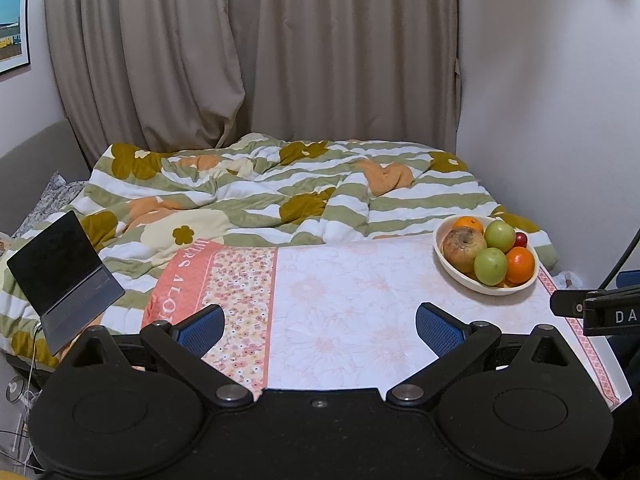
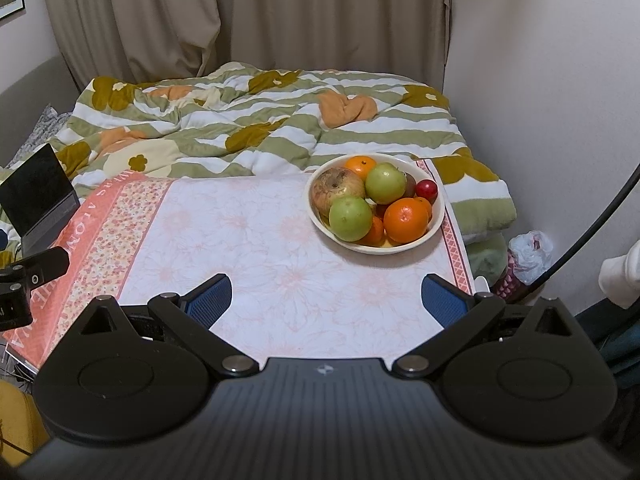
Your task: Organize fruits
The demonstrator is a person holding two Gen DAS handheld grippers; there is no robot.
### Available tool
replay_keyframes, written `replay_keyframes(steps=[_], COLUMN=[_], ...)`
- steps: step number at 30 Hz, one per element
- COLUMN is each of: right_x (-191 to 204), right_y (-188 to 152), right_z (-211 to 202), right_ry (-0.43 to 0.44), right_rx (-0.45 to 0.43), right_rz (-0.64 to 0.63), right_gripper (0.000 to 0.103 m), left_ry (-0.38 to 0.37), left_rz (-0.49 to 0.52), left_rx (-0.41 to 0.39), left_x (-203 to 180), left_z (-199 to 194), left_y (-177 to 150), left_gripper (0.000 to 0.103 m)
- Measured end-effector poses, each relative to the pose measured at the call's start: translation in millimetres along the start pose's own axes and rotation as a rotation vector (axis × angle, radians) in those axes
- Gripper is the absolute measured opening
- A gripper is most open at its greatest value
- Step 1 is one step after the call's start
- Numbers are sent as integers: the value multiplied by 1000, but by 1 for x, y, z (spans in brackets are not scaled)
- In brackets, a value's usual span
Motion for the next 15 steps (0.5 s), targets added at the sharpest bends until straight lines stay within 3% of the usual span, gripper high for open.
replay_keyframes(steps=[15], right_x=[9], right_y=[-1], right_z=[-3], right_ry=[6], right_rx=[-6], right_rz=[5], right_gripper=[103], left_ry=[-9], left_rz=[-20], left_rx=[0], left_x=[2], left_z=[-6], left_y=[-2], left_gripper=[103])
Point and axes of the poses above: each gripper's, at about its wrist camera, not at the fingertips, and z roughly the way its jaws point, x to its left, y to its top, the point moved 6 cm from there along z, roughly the way its jaws point, and after that the axes turned 8 degrees about x, right-handed, at the moved point
